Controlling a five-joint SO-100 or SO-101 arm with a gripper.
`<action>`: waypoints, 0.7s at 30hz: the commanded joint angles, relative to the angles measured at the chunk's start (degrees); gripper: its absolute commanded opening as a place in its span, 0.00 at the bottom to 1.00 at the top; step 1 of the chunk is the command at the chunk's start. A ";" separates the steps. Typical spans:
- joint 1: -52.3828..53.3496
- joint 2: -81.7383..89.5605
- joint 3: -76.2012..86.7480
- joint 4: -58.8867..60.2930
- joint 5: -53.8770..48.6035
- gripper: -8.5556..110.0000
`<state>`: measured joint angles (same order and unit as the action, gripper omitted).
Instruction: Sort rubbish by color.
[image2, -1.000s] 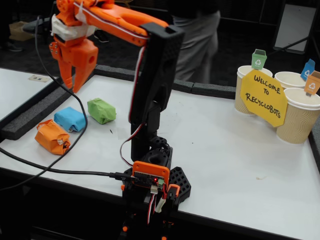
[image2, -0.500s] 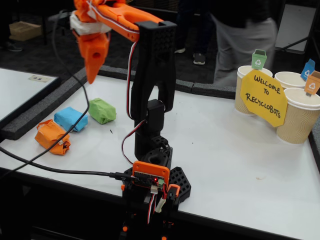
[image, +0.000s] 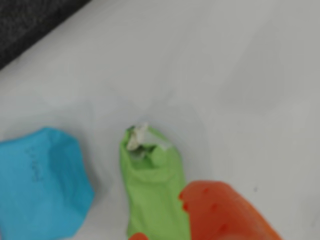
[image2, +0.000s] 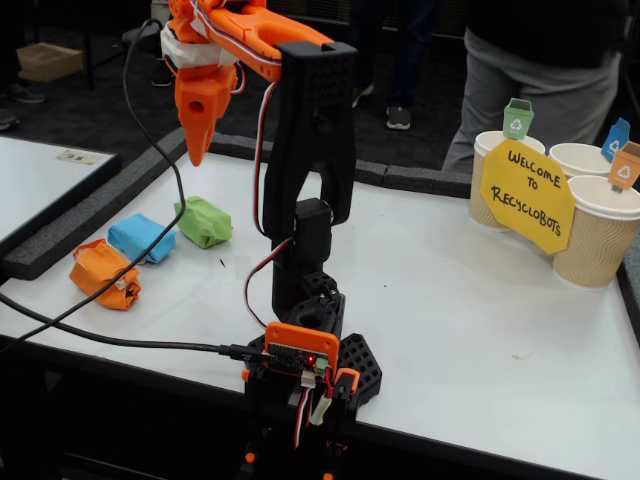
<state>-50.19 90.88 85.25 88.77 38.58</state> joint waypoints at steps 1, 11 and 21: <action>0.79 2.20 1.32 0.09 2.29 0.15; 0.62 2.11 7.29 -4.75 2.55 0.18; 0.09 2.11 8.44 -5.19 2.64 0.24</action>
<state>-50.19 90.88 95.54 84.64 39.90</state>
